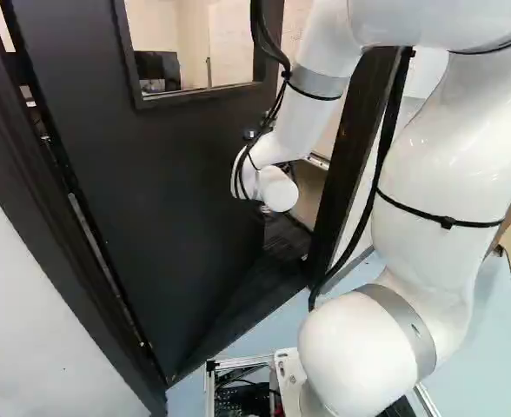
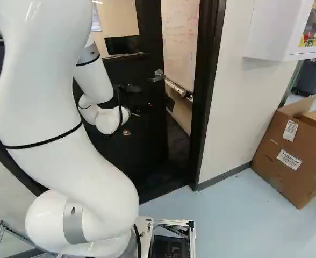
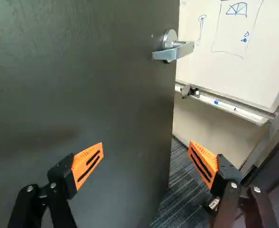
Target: Open the door and move inside
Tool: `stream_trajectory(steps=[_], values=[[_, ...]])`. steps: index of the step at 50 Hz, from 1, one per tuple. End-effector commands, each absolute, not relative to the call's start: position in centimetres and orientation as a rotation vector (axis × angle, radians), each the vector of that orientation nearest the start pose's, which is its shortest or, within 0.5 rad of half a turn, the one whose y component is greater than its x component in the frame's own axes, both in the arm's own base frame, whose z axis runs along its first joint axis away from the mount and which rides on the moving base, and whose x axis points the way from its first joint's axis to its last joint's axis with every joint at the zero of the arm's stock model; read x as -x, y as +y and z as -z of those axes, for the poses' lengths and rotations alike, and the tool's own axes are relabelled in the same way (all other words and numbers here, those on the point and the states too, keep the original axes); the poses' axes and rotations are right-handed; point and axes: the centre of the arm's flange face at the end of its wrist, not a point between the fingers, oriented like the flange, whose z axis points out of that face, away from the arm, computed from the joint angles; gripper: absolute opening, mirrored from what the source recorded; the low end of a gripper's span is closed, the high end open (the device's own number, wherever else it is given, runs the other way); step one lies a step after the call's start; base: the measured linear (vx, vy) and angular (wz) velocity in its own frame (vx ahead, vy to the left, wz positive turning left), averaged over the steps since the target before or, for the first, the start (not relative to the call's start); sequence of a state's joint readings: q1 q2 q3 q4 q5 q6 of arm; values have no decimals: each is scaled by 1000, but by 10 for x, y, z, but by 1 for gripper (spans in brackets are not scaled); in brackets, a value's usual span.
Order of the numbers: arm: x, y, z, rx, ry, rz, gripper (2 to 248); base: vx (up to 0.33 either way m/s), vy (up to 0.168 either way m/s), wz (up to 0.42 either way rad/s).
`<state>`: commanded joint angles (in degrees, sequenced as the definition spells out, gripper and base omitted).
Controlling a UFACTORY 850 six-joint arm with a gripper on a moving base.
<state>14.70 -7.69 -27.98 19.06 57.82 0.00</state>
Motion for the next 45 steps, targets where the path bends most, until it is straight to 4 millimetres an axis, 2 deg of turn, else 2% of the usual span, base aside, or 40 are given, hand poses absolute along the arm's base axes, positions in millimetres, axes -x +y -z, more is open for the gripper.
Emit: stream_trajectory(steps=[45], values=[[-427, 140, -381, 2380, 191, 1885, 247, 0, 0, 0]])
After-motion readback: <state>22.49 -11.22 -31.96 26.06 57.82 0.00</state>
